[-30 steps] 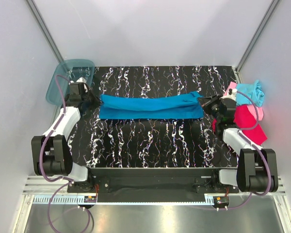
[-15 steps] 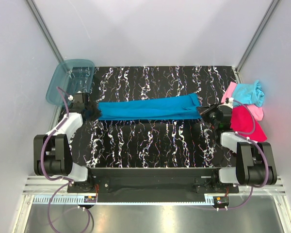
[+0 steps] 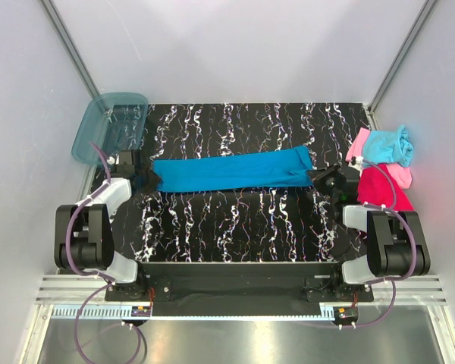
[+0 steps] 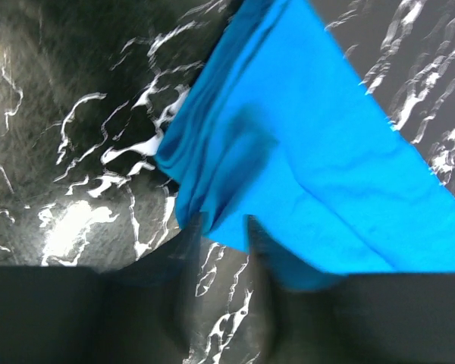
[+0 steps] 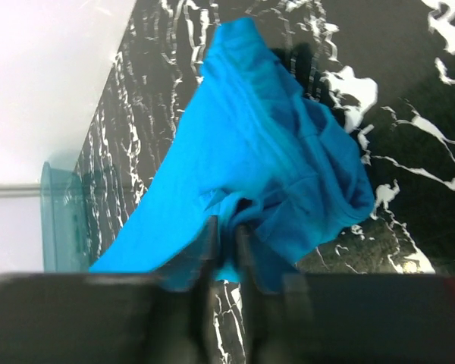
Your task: Fold and stack the t-shirts
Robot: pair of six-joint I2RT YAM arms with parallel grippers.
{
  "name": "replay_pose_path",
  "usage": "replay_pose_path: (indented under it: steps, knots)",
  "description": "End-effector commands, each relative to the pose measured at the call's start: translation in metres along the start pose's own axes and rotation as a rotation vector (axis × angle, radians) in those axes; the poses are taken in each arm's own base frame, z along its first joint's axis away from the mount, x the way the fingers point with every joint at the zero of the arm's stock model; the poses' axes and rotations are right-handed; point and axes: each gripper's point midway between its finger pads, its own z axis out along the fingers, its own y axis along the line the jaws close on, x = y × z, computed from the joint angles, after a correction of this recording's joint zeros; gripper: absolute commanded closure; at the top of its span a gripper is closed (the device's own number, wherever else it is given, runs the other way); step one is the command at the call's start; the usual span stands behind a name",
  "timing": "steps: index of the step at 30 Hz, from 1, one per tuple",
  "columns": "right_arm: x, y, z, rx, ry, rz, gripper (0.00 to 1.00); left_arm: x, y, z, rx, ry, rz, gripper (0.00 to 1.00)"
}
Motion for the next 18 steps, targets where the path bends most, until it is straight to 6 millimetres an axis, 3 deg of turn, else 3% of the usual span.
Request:
replay_pose_path:
  steps: [1,6,9,12,13,15,16,18]
  knots:
    - [-0.009,0.002,0.007,0.004,-0.042,0.006,0.74,0.0,-0.002,0.007,0.011,-0.012,-0.027,0.59]
    - [-0.008,-0.002,0.009,0.029,-0.037,0.01,0.38,-0.002,-0.002,0.006,0.008,-0.026,-0.036,0.5]
    - [-0.013,0.003,0.007,0.027,-0.045,0.007,0.29,-0.006,-0.008,-0.001,0.032,-0.04,-0.034,0.5]
    - [-0.024,0.021,0.0,-0.001,-0.063,-0.004,0.25,-0.015,-0.023,-0.016,0.08,-0.081,-0.025,0.5]
    - [-0.037,0.04,-0.005,-0.039,-0.09,-0.013,0.24,-0.017,-0.027,-0.021,0.094,-0.091,-0.022,0.5]
    - [-0.042,0.051,-0.012,-0.039,-0.085,-0.025,0.23,-0.03,-0.044,-0.038,0.151,-0.132,-0.018,0.5]
    - [-0.056,0.074,-0.019,-0.082,-0.117,-0.037,0.22,-0.035,-0.05,-0.046,0.174,-0.151,-0.015,0.49]
    - [-0.062,0.085,-0.028,-0.081,-0.112,-0.049,0.2,-0.039,-0.081,-0.071,0.266,-0.186,0.025,0.49]
